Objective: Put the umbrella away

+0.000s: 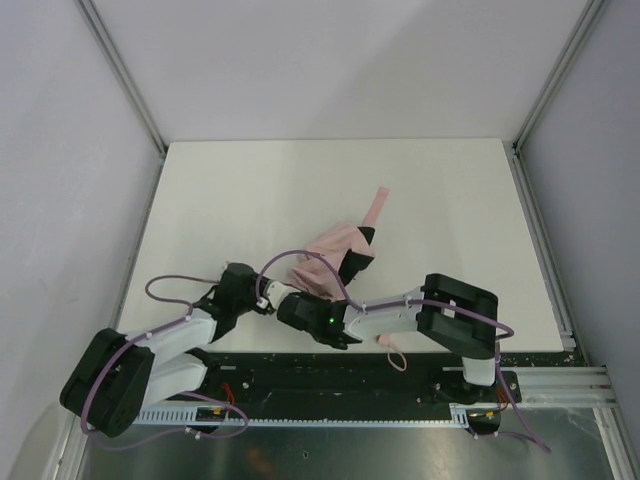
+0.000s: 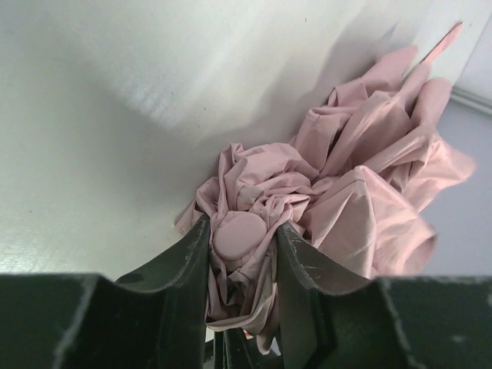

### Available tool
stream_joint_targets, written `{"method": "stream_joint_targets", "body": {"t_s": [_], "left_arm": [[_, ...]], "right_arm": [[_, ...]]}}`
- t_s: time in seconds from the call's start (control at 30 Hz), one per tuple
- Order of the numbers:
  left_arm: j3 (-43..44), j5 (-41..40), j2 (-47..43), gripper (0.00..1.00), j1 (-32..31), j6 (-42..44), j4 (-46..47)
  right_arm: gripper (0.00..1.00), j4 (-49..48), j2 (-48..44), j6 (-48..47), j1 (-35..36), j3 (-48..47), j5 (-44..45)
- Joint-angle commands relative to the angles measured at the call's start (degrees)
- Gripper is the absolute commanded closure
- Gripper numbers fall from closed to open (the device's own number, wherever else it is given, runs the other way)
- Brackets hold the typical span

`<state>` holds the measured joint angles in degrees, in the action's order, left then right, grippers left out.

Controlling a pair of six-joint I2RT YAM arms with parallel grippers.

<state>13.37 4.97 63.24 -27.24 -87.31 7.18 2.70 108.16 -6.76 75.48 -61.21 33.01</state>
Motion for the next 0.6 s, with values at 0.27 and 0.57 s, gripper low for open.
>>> {"method": "stream_joint_targets", "body": {"t_s": [0.27, 0.57], "left_arm": [[0.7, -4.0, -9.6, 0.14, 5.5, 5.0, -6.8], [-1.3, -2.3, -19.2, 0.01, 7.6, 9.7, -8.0]], "right_arm": [[1.0, 2.5, 3.5, 2.3, -17.2, 2.2, -41.8], [1.0, -1.5, 11.2, 17.5, -29.5, 0.9, -75.9]]}}
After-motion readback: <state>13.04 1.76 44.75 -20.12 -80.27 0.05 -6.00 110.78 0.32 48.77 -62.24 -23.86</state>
